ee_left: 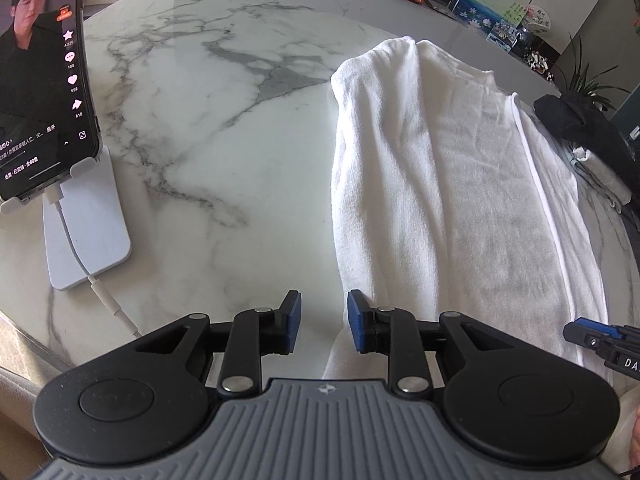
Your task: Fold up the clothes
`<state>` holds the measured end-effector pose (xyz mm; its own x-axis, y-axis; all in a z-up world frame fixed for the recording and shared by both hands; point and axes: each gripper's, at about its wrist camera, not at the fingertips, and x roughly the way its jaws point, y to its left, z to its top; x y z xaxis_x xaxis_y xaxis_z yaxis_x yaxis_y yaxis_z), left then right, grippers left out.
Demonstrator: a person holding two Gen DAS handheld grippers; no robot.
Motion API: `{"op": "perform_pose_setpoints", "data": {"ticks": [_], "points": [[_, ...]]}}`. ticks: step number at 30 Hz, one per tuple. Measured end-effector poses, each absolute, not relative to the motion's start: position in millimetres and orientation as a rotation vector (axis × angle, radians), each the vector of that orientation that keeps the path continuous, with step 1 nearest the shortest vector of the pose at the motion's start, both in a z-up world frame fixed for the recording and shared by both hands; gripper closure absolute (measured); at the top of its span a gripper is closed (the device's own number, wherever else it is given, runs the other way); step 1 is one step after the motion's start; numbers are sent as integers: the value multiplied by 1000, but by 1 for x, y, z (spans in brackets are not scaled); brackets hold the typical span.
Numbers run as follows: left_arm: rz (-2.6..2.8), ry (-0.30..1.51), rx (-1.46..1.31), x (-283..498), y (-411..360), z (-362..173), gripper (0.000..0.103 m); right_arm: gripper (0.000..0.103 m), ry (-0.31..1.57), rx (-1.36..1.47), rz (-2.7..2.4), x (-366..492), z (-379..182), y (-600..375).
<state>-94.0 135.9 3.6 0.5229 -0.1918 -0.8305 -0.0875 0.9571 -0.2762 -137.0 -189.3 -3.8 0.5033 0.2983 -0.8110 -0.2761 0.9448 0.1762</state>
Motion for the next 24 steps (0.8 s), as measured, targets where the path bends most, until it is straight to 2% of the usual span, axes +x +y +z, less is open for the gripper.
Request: {"op": "perform_pose_setpoints", "data": {"ticks": [2,4,5,14,17,19,24], "points": [[-66,994,-330,-96,138,10,77,73,983,23,350,-138,-4,-189],[-92,991,-349,-94,137,14,68,71,982,22,353,-138,-4,-189],[-98,998,-340,-93,135,14,67,71,981,21,353,-138,-4,-188],[-69,1055,-249,-94,117,-4,67,71,980,29,354,-141,-3,-188],[-79,1046,-224,-96,110,-5,72,71,980,30,355,-140,-2,-188],[-85,1041,-206,-97,106,-5,88,71,979,29,356,-140,-2,-188],[-85,1033,-191,-97,102,-6,95,71,979,30,359,-140,-2,-188]]}}
